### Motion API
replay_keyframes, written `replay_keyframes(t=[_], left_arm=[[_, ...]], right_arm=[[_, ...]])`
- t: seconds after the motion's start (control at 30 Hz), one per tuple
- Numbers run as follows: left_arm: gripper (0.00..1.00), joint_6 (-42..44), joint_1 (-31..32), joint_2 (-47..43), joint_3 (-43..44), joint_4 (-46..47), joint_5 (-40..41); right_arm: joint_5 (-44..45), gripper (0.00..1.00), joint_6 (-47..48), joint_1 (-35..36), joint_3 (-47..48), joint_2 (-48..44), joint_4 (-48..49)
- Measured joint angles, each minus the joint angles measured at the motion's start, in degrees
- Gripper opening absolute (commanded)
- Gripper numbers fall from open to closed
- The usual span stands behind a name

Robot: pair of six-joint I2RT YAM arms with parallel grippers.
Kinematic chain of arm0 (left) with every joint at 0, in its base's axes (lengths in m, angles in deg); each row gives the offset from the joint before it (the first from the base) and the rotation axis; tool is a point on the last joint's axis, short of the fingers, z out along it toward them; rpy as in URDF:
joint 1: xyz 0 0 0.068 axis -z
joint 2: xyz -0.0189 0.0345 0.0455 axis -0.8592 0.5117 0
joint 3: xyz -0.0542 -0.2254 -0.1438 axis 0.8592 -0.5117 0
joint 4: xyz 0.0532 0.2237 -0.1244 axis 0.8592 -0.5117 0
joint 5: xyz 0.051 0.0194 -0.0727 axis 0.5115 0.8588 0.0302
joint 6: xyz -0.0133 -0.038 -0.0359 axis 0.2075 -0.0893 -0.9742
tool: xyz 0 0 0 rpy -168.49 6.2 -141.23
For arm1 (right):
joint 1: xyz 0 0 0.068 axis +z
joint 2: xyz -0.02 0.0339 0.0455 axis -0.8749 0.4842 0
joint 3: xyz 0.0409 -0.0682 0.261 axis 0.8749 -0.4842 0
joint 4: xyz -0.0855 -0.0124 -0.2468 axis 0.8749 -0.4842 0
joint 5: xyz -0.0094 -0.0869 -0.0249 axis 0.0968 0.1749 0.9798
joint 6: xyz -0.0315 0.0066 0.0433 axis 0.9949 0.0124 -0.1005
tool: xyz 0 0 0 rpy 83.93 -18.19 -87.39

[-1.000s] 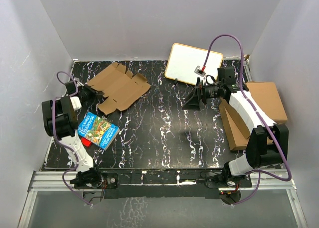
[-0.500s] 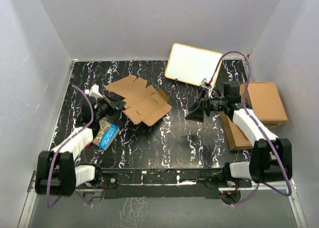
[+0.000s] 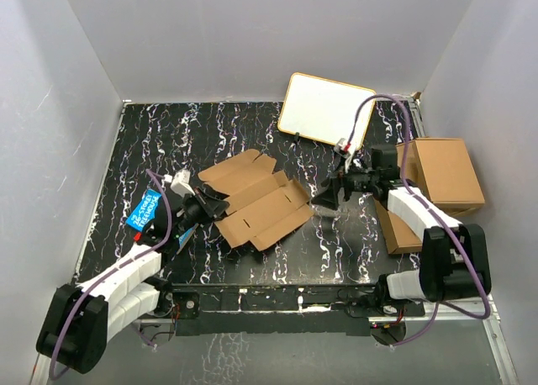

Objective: Fold the paper box

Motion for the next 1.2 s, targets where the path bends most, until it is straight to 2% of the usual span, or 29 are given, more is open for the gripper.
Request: replay_keyframes(t=[0.2, 0.33, 0.43, 0.57, 0.8, 1.0, 1.03, 1.1, 1.2], left_arm=[[0.0, 1.4, 6.1, 0.8, -0.2, 0.6, 5.1], [0.0, 1.9, 8.9, 2.4, -0.2, 1.0, 8.0], [0.0, 2.2, 10.0, 2.8, -0.2, 1.0, 9.4], [0.0, 2.4, 10.9, 2.6, -0.3, 1.0, 10.8], [0.0, 3.3, 11.3, 2.1, -0.3, 0.4, 12.2], [0.0, 3.3, 11.3, 2.1, -0.6, 0.4, 12.2], [0.02, 3.3, 11.3, 2.1, -0.8, 0.5, 12.2], [0.12, 3.3, 11.4, 1.8, -1.2, 0.3, 12.2], [0.37, 2.8, 11.5, 0.5, -1.6, -1.0, 12.0]], right_arm=[[14.0, 0.98, 7.2, 8.0, 2.6, 4.7, -3.0], [21.1, 0.98, 8.6, 9.6, 2.6, 5.7, -2.9], [25.8, 0.93, 8.9, 10.4, 2.9, 7.4, -2.9], [30.1, 0.78, 8.5, 11.4, 3.4, 9.9, -2.8], [34.8, 0.36, 7.0, 13.6, 5.3, 13.3, -2.7], [37.6, 0.12, 5.8, 14.0, 6.3, 13.9, -2.5], [38.0, 0.09, 5.7, 14.0, 6.5, 14.0, -2.4], [38.7, 0.08, 5.4, 13.9, 6.7, 13.9, -2.0], [39.1, 0.08, 5.3, 13.5, 6.7, 13.2, -1.5]])
